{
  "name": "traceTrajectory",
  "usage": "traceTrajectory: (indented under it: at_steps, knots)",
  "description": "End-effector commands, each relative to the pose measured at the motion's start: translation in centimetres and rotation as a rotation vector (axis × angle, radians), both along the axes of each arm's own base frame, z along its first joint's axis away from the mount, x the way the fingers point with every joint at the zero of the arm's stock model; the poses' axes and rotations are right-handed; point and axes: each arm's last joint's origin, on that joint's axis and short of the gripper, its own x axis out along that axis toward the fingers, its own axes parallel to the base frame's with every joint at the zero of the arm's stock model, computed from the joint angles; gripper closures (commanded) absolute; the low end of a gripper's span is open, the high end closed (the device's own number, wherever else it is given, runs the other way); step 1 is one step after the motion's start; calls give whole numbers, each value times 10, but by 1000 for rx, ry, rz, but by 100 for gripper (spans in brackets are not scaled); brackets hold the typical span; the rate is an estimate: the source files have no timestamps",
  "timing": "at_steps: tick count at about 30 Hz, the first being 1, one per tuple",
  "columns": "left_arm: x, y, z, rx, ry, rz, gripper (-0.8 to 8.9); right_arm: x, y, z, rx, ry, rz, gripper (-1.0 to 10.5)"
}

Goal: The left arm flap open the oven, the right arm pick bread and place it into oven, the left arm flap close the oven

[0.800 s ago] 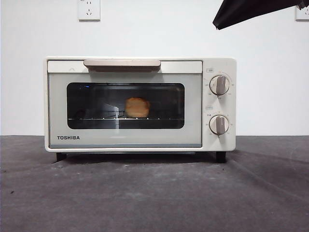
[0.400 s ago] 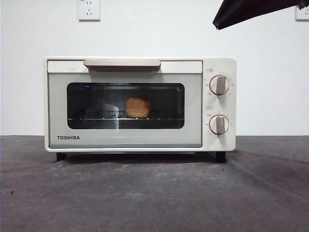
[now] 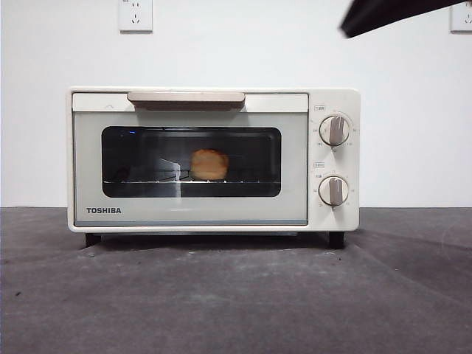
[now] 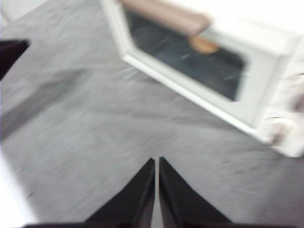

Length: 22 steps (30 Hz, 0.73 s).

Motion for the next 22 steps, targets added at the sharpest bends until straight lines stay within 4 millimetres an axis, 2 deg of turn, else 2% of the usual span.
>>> traceTrajectory:
  at_steps: [1,6,10,15,22]
  knots:
    - [1,0,-7,1,25,4,797,3,-13,8,13,-69,-64,937]
    - [1,0,-7,1,25,5,797,0,-52,12,56,-187,-280,937]
    - [1,0,-7,1,25,4,797,-9,-78,2,77,-297,-444,936]
    - [1,0,-7,1,25,4,797,-26,-94,-30,104,-451,-572,937]
    - [1,0,-7,1,25,4,797,-41,-101,-79,129,-593,-665,937]
